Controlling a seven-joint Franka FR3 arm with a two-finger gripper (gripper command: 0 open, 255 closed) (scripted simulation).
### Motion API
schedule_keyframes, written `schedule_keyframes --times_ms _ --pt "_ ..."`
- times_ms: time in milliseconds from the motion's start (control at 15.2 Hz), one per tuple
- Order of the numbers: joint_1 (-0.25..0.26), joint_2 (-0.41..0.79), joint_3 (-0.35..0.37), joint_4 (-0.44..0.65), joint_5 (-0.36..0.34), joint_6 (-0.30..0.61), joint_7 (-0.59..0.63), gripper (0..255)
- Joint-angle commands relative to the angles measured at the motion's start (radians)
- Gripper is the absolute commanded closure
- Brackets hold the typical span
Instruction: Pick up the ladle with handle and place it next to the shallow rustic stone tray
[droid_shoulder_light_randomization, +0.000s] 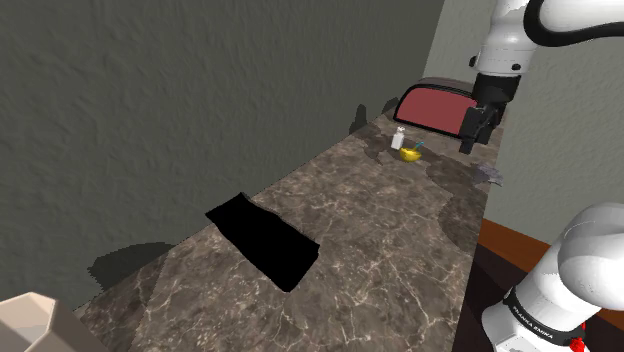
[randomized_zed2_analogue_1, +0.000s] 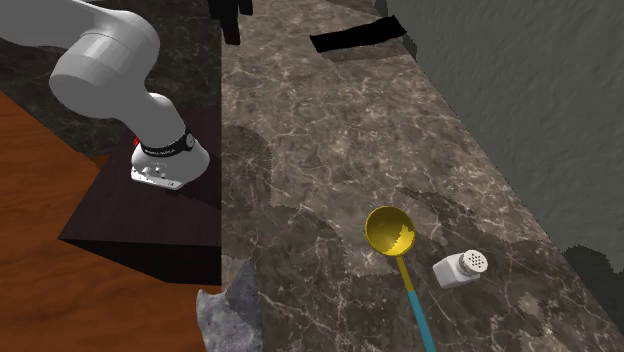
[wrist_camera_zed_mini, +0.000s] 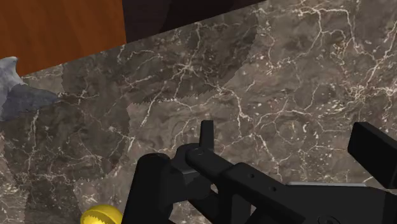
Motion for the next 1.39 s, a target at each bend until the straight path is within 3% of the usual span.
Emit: schedule_keyframes --times_ms 0,660,1320 --pt "0.000 0.000 0.000 0.000 0.000 0.000 0.000 0" --pt "-0.096 0.330 -0.044 0.081 0.045 0.286 0.202 0" --pt "-0.174 0.651 -0.119 0.239 0.116 0.487 0.360 0"
